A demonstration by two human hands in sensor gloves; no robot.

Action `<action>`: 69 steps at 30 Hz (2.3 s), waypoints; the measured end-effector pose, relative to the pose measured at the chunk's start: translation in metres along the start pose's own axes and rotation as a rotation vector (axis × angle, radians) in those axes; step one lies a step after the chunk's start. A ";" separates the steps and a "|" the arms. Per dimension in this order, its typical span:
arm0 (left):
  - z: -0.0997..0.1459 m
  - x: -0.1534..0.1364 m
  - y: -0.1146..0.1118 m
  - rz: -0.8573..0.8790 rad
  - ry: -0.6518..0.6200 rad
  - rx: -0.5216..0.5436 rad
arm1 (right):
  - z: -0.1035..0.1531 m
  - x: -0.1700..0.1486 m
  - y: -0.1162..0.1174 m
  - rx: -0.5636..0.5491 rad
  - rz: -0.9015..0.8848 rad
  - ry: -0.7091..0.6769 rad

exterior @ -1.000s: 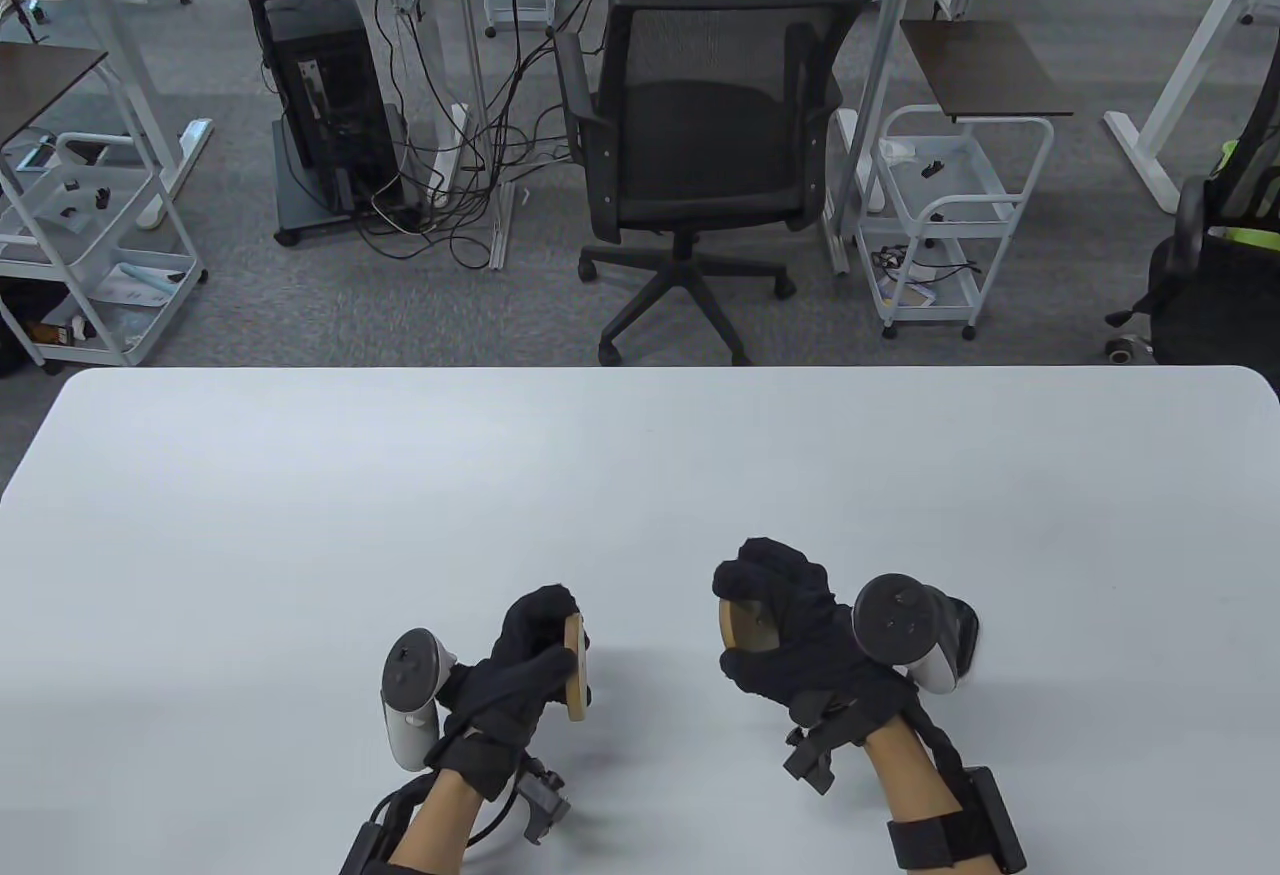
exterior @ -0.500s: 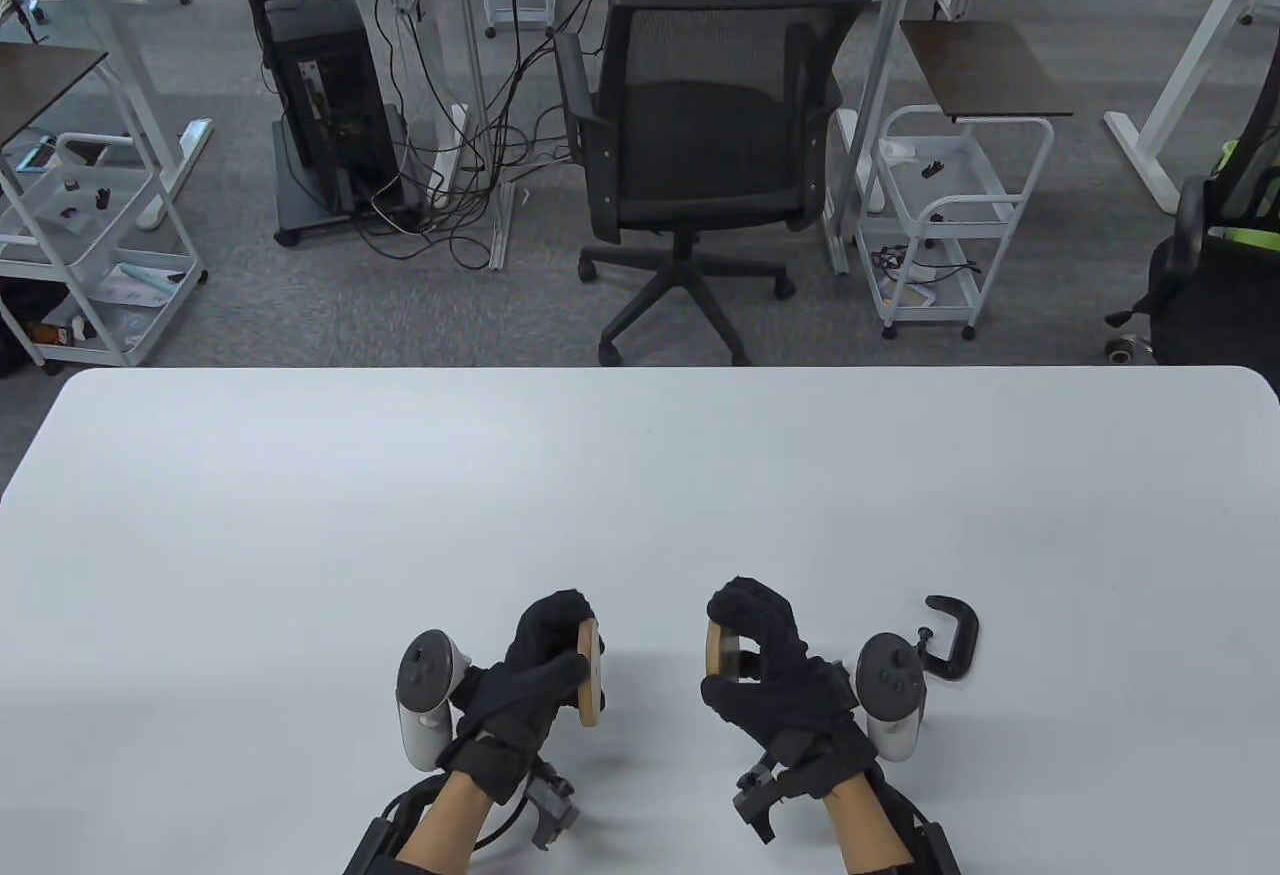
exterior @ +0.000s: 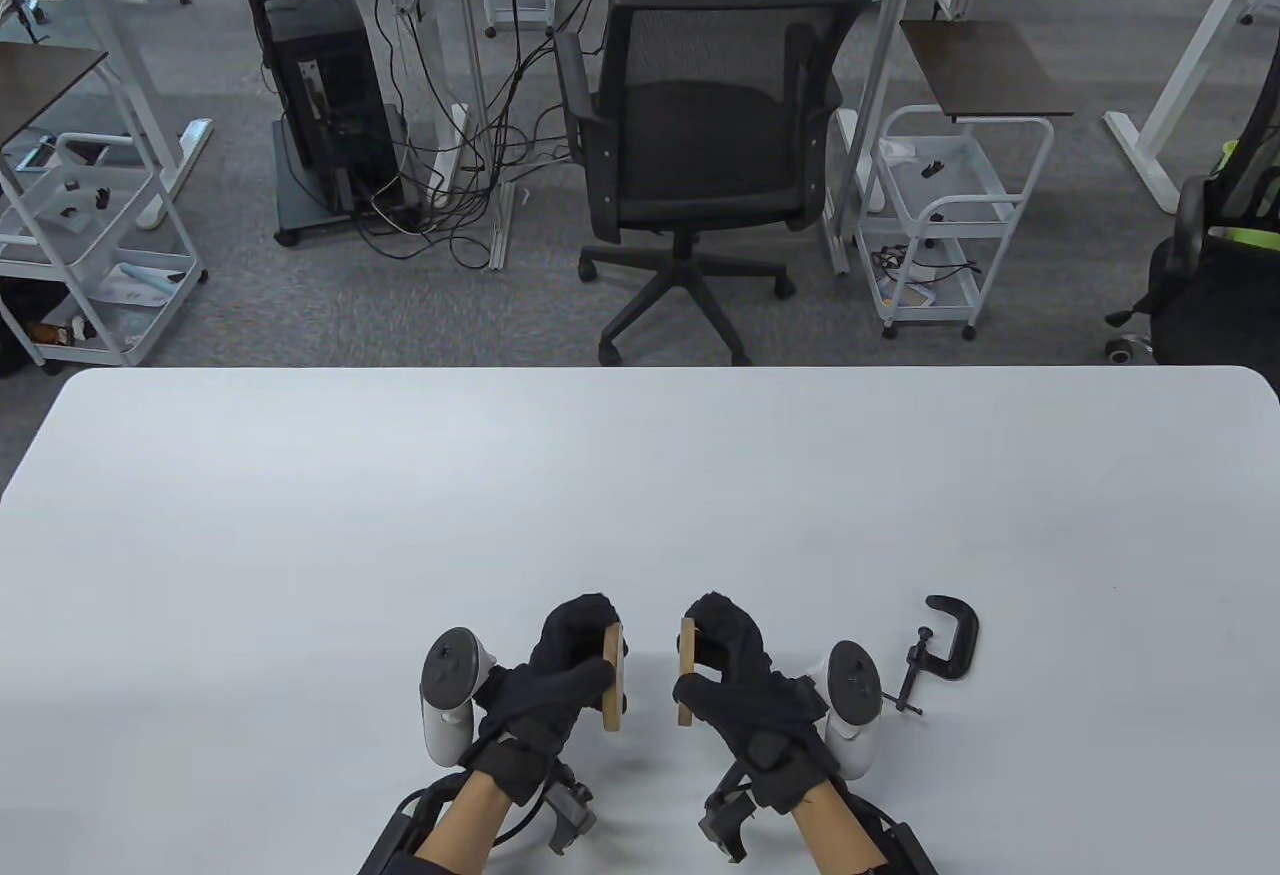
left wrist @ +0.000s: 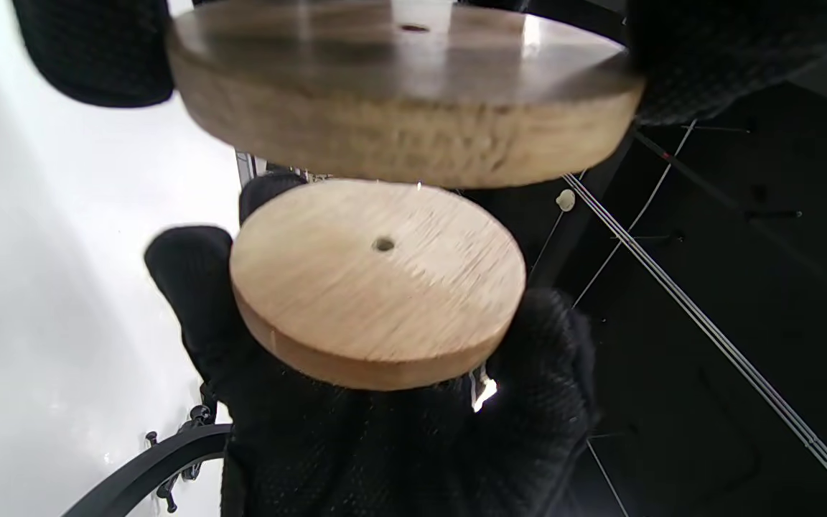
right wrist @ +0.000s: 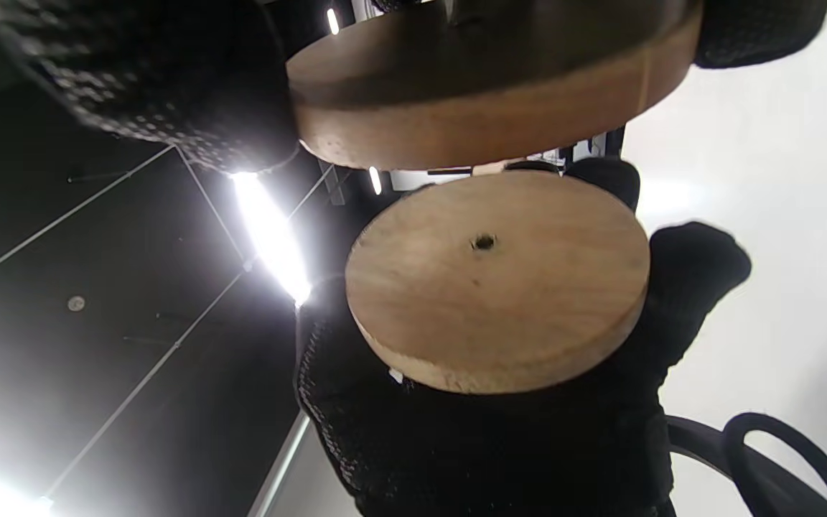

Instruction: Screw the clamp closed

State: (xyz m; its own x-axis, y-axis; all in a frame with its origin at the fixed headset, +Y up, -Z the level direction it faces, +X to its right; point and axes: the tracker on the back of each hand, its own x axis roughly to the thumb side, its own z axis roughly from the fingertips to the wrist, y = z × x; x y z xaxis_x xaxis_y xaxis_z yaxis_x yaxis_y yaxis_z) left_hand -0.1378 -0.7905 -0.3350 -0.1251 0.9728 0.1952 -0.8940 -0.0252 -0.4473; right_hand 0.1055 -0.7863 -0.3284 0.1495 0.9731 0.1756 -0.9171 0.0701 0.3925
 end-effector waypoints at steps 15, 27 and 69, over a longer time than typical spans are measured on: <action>0.003 0.003 -0.015 -0.102 -0.002 -0.097 | 0.006 -0.012 0.019 0.023 -0.153 0.109; 0.000 0.009 -0.033 -0.341 -0.049 -0.169 | 0.011 -0.006 0.019 0.038 -0.125 0.158; 0.002 0.008 -0.003 -0.256 -0.047 0.035 | 0.013 0.085 -0.043 -0.293 0.593 -0.015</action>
State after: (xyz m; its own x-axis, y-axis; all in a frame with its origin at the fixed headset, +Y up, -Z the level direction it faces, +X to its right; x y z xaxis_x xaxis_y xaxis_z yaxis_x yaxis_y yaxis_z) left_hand -0.1369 -0.7830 -0.3303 0.0879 0.9369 0.3383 -0.9135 0.2112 -0.3478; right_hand 0.1628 -0.7094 -0.3188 -0.4085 0.8621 0.2998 -0.9079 -0.4176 -0.0363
